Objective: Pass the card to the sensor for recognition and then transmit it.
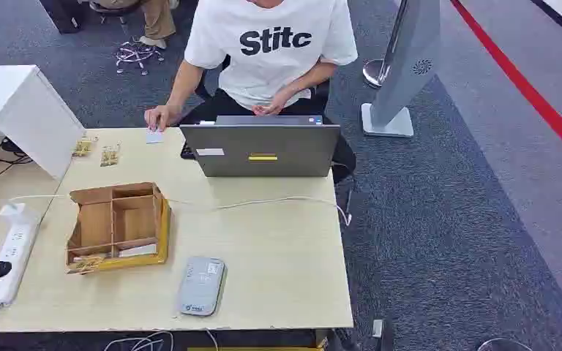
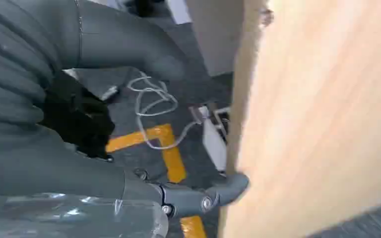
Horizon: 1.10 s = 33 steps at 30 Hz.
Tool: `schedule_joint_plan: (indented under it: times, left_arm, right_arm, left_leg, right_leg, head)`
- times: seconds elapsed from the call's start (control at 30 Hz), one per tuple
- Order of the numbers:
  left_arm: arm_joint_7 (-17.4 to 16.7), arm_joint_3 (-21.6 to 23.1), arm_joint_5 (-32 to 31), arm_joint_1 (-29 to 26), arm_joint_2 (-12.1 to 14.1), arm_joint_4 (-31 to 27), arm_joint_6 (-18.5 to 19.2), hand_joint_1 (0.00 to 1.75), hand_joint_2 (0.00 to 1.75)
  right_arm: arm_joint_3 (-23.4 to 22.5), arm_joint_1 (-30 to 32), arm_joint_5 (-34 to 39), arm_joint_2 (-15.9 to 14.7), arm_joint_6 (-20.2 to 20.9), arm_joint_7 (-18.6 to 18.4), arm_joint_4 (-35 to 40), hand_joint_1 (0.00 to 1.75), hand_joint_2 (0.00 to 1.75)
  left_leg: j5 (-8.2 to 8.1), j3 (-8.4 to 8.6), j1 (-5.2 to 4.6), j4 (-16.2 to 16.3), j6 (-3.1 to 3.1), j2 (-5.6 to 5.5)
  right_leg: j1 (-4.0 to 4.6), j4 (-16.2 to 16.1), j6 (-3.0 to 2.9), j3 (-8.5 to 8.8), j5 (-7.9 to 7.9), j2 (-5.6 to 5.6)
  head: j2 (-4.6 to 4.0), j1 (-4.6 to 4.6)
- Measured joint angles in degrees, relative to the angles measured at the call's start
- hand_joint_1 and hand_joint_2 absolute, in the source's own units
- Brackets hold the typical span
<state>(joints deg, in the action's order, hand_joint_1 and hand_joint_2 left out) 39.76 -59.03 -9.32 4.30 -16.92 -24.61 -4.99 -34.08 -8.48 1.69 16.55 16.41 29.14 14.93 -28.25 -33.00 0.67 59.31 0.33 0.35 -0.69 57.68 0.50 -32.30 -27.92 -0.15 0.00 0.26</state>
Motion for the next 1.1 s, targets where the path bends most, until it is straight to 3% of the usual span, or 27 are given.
schedule_joint_plan:
  times: [0.03,0.07,0.1,0.17,0.2,0.3,0.4,0.6,0.7,0.8,1.1]
  left_arm:
    - [0.1,3.1,5.8,-2.1,0.3,-6.1,0.9,0.0,1.75]
    - [0.5,5.2,10.9,-4.1,0.9,-12.1,5.1,0.0,1.75]
    - [0.6,5.3,12.1,-4.8,1.7,-14.4,9.4,0.0,1.75]
    - [0.6,3.7,7.6,-6.6,3.0,-20.7,19.1,0.0,1.75]
    - [0.6,3.5,5.5,-7.0,2.7,-24.3,20.8,0.0,1.75]
    - [0.7,3.9,5.9,-8.1,0.3,-35.6,17.2,0.0,1.75]
    - [0.6,6.2,8.4,-10.0,-0.6,-45.0,12.6,0.0,1.75]
    - [0.7,8.6,9.5,-12.1,-1.1,-57.2,9.9,0.0,1.75]
    - [0.7,11.3,9.3,-14.4,-1.3,-64.7,4.9,0.0,1.75]
    - [0.7,16.8,6.2,-17.5,-1.5,-73.7,-1.5,0.0,1.75]
    - [0.7,23.4,4.2,-20.4,-2.0,-83.8,-4.3,0.0,1.75]
  right_arm:
    - [-1.1,0.4,2.1,0.0,0.5,1.2,0.0,0.0,1.75]
    - [-2.5,0.9,3.2,-0.3,1.4,1.9,0.0,0.0,1.75]
    - [-3.2,1.4,3.6,-0.7,1.8,1.9,0.0,0.0,1.75]
    - [-5.3,2.2,6.7,-1.6,3.5,-0.2,0.0,0.0,1.75]
    - [-6.6,2.3,8.9,-1.9,4.3,-1.2,0.0,0.0,1.75]
    - [-12.2,2.6,14.8,-2.2,3.7,-3.6,0.0,0.0,1.75]
    - [-15.8,3.2,15.0,-2.4,2.4,-3.9,0.0,0.0,1.75]
    - [-17.9,3.2,14.2,-2.4,0.4,-3.9,0.0,0.0,1.75]
    - [-18.5,2.8,13.7,-2.4,-1.4,-4.4,0.0,0.0,1.75]
    - [-18.7,2.0,13.0,-2.4,-2.9,-4.3,0.0,0.0,1.75]
    - [-18.7,1.1,12.3,-2.4,-3.6,-4.2,0.0,0.0,1.75]
  left_leg:
    - [-0.1,0.04,0.17,0.0,-0.12,0.09]
    - [-0.12,0.12,0.12,0.0,-0.15,0.14]
    - [-0.09,0.09,0.06,0.0,-0.12,0.09]
    - [-0.07,0.0,0.09,0.0,-0.12,-0.1]
    - [-0.06,-0.01,0.08,0.0,-0.12,-0.13]
    - [-0.06,0.01,0.08,0.0,-0.12,-0.09]
    - [-0.07,0.01,0.06,0.0,-0.11,-0.04]
    - [-0.03,0.02,0.08,0.0,-0.07,-0.07]
    - [-0.03,0.04,0.07,0.0,-0.08,-0.05]
    - [-0.01,0.03,0.04,0.0,-0.06,-0.07]
    - [-0.01,0.05,0.04,0.1,-0.05,-0.09]
  right_leg:
    - [0.15,0.0,-0.05,-0.02,0.02,0.12]
    - [0.14,0.0,-0.08,0.01,0.03,0.18]
    - [0.08,0.0,-0.07,-0.02,0.01,0.11]
    - [0.11,0.0,-0.09,-0.06,-0.09,-0.13]
    - [0.1,0.0,-0.09,-0.06,-0.1,-0.16]
    - [0.1,0.0,-0.09,0.02,-0.09,-0.14]
    - [0.09,0.0,-0.11,0.0,-0.03,-0.08]
    - [0.1,0.0,-0.12,0.02,-0.03,-0.15]
    - [0.1,0.0,-0.14,0.01,-0.02,-0.1]
    - [0.07,0.0,-0.13,0.02,-0.02,-0.14]
    - [0.07,0.0,-0.13,0.03,-0.01,-0.15]
  head:
    - [0.0,0.11]
    - [0.0,0.29]
    - [0.0,0.13]
    - [0.0,-0.02]
    - [0.0,-0.04]
    - [0.0,-0.07]
    - [0.0,0.07]
    - [0.0,-0.07]
    - [0.0,-0.07]
    - [0.0,-0.04]
    - [0.0,-0.04]
